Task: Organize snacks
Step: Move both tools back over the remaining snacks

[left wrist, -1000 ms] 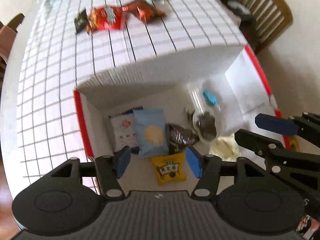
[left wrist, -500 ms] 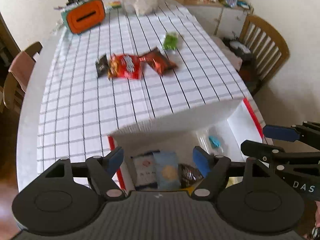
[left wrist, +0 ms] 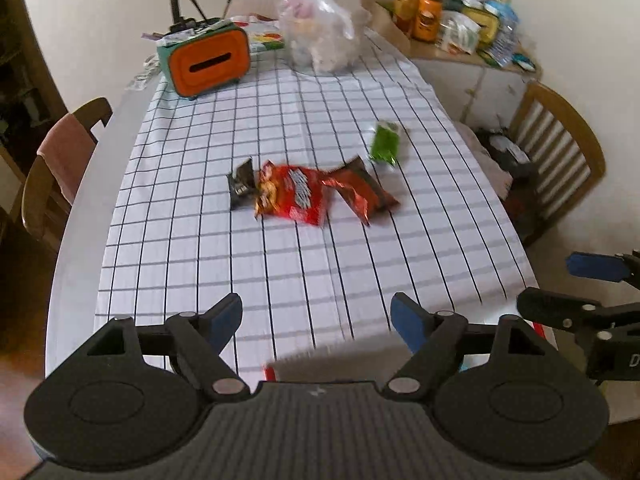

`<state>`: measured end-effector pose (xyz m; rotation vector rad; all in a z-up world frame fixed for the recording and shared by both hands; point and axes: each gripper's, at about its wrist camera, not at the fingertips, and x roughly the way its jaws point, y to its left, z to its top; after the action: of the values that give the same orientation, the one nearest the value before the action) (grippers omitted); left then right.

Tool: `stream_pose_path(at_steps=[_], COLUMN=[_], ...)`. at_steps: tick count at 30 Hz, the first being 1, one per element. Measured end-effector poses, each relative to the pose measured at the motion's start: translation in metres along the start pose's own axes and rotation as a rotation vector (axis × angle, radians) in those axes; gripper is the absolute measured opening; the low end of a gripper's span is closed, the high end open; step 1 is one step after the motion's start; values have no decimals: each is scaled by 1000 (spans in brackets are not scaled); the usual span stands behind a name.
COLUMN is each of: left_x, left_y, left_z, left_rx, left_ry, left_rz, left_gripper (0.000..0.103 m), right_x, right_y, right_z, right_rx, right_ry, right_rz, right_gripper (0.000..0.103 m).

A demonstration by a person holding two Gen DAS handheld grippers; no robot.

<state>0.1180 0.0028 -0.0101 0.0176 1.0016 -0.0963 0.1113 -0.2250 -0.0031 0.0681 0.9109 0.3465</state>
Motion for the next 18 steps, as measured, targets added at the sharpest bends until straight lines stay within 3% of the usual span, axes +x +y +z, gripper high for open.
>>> stream_pose_path(at_steps=[12,18], left_x=[66,103], left_y=[49,58], left_z=[73,100], left_rx=[-160,-159], left_ry=[27,36], left_rz=[93,153], left_gripper=[84,84], right_x=[76,129], right_y=[-51,-68], right_z=[90,125], right_rx=[18,29], right_ry=[12,42], right_rz=[-57,-92], right_gripper=[93,93])
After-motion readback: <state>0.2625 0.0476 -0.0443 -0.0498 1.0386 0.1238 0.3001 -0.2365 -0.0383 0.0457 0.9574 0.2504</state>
